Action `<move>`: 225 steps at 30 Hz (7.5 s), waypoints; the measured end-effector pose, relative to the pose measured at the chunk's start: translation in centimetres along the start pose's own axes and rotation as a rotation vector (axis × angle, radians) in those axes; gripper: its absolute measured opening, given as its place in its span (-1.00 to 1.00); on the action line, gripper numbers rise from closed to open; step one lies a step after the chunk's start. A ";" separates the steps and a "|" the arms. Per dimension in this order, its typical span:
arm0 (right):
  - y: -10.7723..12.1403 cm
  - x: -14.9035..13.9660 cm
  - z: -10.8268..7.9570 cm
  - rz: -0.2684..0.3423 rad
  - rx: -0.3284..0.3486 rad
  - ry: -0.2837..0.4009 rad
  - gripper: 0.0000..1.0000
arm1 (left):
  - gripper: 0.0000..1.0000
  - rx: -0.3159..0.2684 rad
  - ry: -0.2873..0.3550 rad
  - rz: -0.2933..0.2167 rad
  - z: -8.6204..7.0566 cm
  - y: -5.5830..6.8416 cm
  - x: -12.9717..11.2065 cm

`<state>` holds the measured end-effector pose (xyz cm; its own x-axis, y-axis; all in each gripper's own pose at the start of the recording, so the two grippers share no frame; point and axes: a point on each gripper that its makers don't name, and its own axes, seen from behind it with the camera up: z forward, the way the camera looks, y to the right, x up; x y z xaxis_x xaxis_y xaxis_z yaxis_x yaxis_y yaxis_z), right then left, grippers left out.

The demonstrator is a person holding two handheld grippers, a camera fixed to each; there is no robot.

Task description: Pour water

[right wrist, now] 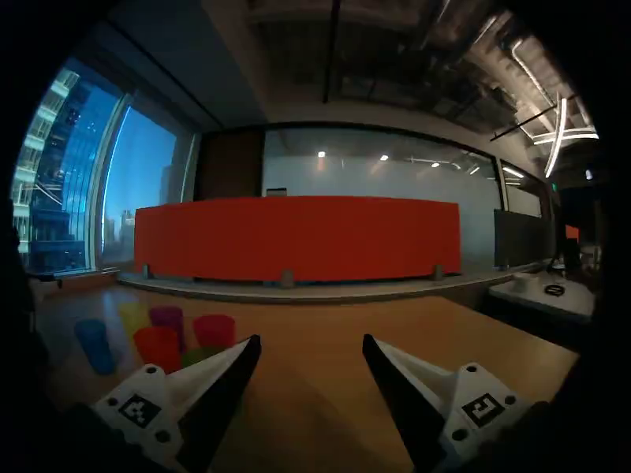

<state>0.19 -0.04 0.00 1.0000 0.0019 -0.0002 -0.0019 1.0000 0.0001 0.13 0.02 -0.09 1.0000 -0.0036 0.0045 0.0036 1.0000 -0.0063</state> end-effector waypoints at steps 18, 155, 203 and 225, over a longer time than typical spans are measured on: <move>-0.4 8.0 0.4 -0.006 0.019 -0.043 0.99 | 1.00 -0.040 0.001 0.000 -0.1 0.6 7.3; -10.0 -7.8 1.1 -0.226 0.653 -0.615 1.00 | 1.00 -0.814 -0.568 0.258 -1.5 15.9 -8.7; -11.3 -9.4 3.3 -0.205 0.663 -0.649 0.87 | 0.70 -0.815 -0.606 0.261 1.4 18.6 -9.1; -12.5 -5.2 2.4 -0.183 0.678 -0.569 0.74 | 0.69 -0.800 -0.545 0.236 1.3 18.0 -6.2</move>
<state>-4.98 -12.53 2.36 0.8338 -0.3378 0.4367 -0.0224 0.7697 0.6380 -6.01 18.08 1.05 0.8377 0.3983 0.3736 0.0078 0.6753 -0.7375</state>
